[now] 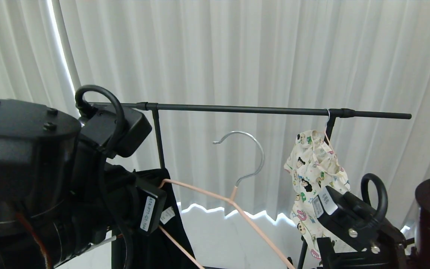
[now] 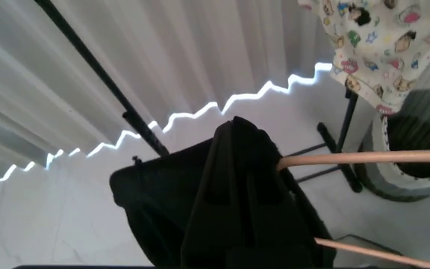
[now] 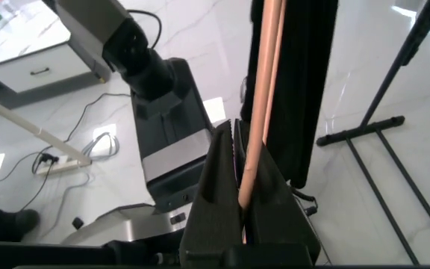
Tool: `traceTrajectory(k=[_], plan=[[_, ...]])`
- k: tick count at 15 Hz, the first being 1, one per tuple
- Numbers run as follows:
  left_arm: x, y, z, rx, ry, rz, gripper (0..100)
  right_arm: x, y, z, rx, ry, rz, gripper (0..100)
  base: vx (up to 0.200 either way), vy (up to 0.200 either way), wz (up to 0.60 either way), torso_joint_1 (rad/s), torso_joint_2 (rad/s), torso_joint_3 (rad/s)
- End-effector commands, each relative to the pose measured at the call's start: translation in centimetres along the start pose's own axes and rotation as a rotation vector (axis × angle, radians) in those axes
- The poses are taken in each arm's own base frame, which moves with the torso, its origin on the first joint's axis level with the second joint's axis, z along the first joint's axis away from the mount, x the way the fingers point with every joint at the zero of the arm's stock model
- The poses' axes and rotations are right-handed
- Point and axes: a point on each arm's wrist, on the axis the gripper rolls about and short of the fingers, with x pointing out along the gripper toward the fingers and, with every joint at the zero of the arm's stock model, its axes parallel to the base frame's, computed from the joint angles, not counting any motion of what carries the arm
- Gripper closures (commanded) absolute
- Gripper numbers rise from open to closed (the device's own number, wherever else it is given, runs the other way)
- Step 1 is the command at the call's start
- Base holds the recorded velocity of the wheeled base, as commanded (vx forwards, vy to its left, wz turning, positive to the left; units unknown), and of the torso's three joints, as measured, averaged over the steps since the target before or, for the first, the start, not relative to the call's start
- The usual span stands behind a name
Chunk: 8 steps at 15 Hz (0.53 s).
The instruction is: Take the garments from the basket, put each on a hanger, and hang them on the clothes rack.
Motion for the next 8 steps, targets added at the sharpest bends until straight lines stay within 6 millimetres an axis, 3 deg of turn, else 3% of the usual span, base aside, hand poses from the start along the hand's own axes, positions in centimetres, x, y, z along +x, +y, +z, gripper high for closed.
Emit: traceTrajectory(k=[1,8], plan=[[0.12,-0.49,0.83,0.0,-0.018,-0.022,100,1.67,-0.38,0.28,0.007,0.021,-0.006,100,0.0,0.0,0.0,0.0,0.0,0.0],[0.07,-0.35,0.85,-0.006,-0.019,-0.017,100,2.19,-0.68,0.57,0.008,-0.006,-0.016,100,0.0,0.0,0.0,0.0,0.0,0.0]])
